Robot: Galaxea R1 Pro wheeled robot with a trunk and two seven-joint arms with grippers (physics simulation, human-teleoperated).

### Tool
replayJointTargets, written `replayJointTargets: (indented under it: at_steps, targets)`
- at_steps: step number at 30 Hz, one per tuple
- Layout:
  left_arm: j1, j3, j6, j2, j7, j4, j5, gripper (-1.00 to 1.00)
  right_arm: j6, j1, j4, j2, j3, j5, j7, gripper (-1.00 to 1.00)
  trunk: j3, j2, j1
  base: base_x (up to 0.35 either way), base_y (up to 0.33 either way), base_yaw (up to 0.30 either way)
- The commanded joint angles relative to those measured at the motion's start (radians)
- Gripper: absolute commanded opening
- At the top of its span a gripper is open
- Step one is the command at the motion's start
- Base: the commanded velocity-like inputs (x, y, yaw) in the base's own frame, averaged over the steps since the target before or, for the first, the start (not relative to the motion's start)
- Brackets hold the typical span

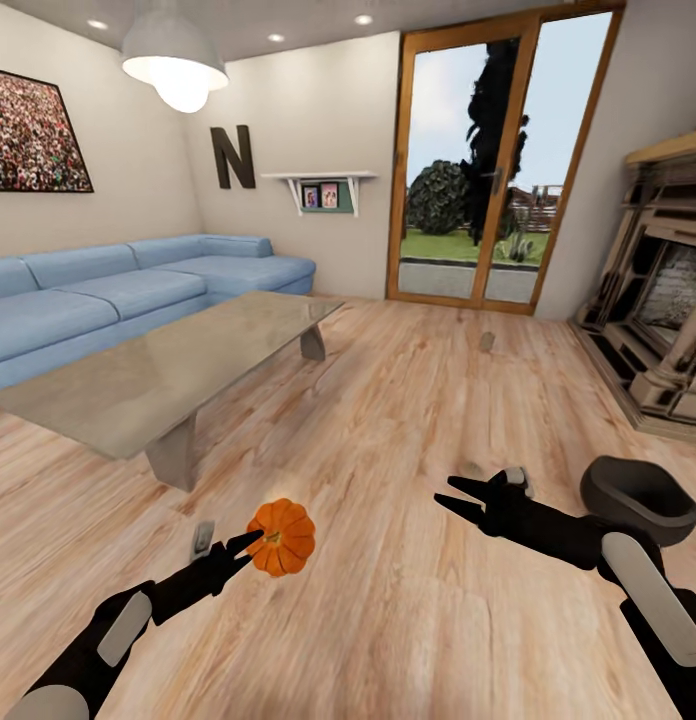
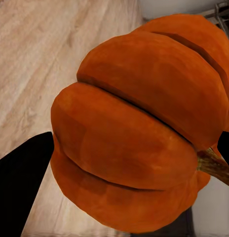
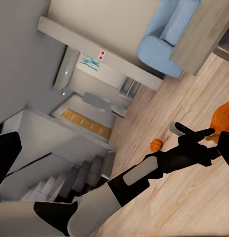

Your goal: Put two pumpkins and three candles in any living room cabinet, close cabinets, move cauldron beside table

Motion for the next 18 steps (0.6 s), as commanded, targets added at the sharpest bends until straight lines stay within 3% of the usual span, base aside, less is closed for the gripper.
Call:
replayJointTargets:
  at_steps: [1,5,14,18]
  targets:
    - [0.000,0.002,0.009,0.000,0.000,-0.001,0.009,-1.00,0.002,-0.001,0.001,-0.001,0.001,0.004,0.006,1.00,0.002,0.000,-0.001,-0.325,0.000,-0.080]
    - [0.000,0.003,0.009,0.000,0.000,-0.001,0.011,-1.00,0.002,-0.001,0.011,-0.001,0.001,0.004,0.006,1.00,0.012,0.001,-0.003,-0.261,0.000,-0.080]
    - [0.000,0.003,0.009,0.001,0.000,-0.001,0.015,-1.00,0.002,-0.001,0.022,-0.001,0.001,0.004,0.006,1.00,0.035,0.003,-0.007,-0.033,0.000,-0.080]
    - [0.000,0.003,0.009,0.001,0.000,-0.001,0.016,-1.00,0.002,-0.001,0.022,-0.001,0.001,0.004,0.006,1.00,0.045,0.004,-0.009,-0.185,0.000,-0.080]
